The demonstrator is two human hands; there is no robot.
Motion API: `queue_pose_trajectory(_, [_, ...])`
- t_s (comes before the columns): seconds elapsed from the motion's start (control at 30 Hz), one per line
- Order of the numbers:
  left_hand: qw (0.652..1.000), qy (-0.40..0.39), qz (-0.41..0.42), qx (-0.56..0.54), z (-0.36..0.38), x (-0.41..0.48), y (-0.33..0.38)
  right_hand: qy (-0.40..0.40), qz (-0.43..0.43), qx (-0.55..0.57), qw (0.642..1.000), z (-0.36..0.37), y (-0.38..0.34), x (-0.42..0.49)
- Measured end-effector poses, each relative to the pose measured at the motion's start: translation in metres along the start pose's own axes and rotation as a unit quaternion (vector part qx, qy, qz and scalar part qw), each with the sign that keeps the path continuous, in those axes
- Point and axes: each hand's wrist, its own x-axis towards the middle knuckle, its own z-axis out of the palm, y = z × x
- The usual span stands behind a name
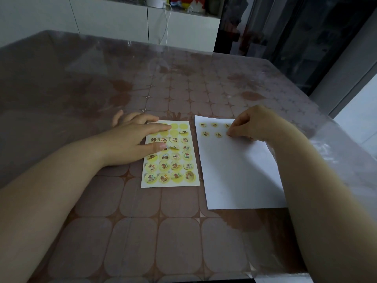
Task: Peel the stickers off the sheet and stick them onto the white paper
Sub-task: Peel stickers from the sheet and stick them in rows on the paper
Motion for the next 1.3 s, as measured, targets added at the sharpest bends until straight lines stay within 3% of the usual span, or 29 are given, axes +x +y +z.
queue_pose_trajectory(0.27, [1.0,-0.007,-0.005,-0.006,-0.0003,0.0007,0.0017,-0.028,0.026,0.067,0.997,-0.0079,0.008,-0.0003])
queue_pose_trajectory(0.63, [1.0,0.005,-0.003,-0.005,0.0006,0.0008,-0.0004,-0.019,0.014,0.018,1.0,-0.0018,0.002,-0.0015])
queue_pose_trajectory(0.9, [1.0,0.0,-0.002,-0.005,0.0005,0.0005,-0.0004,0.011,0.029,0.063,0.998,-0.0025,0.0043,0.0017])
queue_pose_trajectory(1.3, [1.0,0.001,-0.003,0.004,0.001,0.0015,-0.001,-0.008,0.068,0.086,0.994,-0.0007,0.0047,0.0022])
